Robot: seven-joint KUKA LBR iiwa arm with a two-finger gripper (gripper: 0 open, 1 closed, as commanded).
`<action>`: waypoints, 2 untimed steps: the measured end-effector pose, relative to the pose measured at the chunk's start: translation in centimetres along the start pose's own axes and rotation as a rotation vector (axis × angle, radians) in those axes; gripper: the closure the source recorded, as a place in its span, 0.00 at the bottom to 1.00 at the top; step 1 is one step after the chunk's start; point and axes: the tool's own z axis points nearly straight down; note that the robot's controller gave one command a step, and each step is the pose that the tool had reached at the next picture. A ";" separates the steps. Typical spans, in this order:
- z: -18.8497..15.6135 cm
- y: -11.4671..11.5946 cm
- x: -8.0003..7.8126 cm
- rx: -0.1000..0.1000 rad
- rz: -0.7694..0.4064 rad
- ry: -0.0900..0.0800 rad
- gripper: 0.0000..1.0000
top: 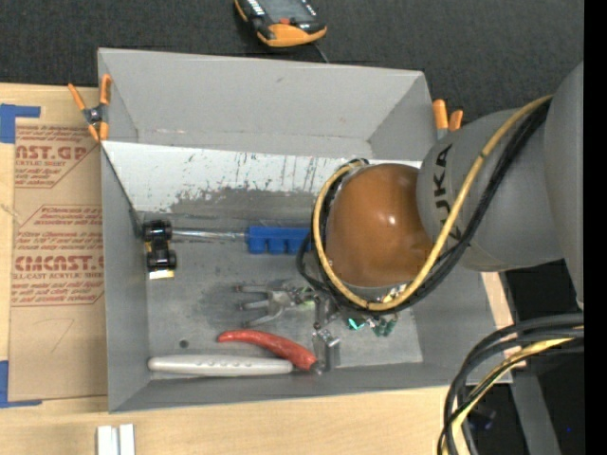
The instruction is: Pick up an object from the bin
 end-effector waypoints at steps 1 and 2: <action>0.1 0.0 0.1 0.000 -0.001 0.000 1.00; 0.1 0.0 0.1 0.000 -0.001 0.000 1.00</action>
Offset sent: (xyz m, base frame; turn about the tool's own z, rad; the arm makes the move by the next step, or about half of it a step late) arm 0.0000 0.0000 0.0000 0.0000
